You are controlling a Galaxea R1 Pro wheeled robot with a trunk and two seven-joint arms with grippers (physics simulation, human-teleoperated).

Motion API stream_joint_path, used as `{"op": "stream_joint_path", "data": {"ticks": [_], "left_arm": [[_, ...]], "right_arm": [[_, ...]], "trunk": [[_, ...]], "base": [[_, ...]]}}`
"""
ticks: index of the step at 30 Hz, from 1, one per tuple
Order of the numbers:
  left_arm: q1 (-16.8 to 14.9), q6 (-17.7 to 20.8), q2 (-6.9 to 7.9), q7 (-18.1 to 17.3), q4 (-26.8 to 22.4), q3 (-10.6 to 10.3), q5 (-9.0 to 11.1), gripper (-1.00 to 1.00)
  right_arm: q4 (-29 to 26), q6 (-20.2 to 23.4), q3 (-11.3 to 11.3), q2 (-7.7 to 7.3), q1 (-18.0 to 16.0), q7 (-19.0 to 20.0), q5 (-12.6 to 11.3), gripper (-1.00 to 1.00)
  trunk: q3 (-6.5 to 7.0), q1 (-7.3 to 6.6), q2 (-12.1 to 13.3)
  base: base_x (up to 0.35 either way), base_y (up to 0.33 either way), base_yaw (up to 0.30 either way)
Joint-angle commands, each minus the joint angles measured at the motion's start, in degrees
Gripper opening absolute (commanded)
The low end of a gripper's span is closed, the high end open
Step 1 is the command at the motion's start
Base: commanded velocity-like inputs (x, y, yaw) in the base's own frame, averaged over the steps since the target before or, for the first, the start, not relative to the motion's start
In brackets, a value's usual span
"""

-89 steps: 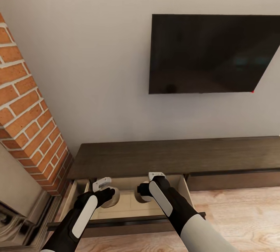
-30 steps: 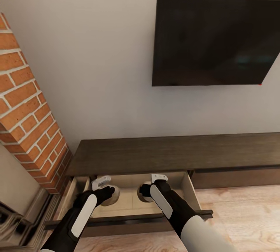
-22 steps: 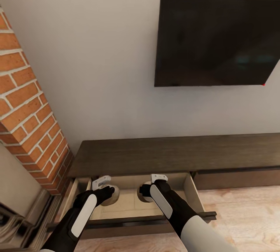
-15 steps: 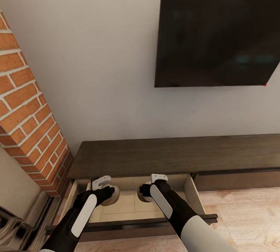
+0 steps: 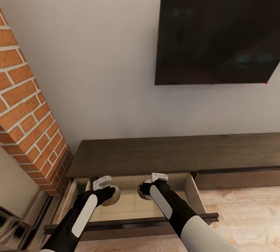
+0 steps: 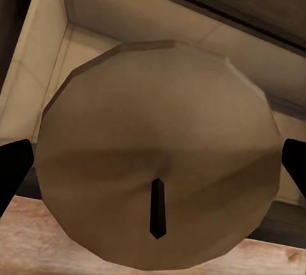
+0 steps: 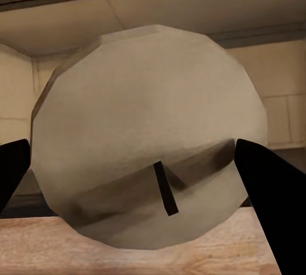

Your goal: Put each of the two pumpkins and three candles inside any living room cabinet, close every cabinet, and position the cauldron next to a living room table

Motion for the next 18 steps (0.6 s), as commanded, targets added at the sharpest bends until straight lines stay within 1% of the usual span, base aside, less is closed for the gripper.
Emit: {"op": "stream_joint_path", "data": {"ticks": [1,12,18], "left_arm": [[-0.01,-0.01,-0.05,0.00,0.00,-0.05,-0.02,-1.00],[0.00,-0.23,-0.48,0.13,0.08,-0.14,-0.03,-1.00],[0.02,-2.67,-0.53,0.17,0.23,-0.28,-0.10,-1.00]], "right_arm": [[0.28,-0.04,0.01,0.00,-0.01,0.00,0.04,-1.00],[1.07,-0.30,0.09,0.00,-0.09,-0.55,0.20,-1.00],[1.07,-0.55,0.05,0.00,-0.09,-1.50,0.26,-1.00]], "trunk": [[-0.18,0.23,-0.42],[-2.16,2.64,-4.83],[-3.23,3.96,-7.24]], "base": [[0.000,0.000,0.000],[0.000,0.000,0.000],[0.000,0.000,0.000]]}}
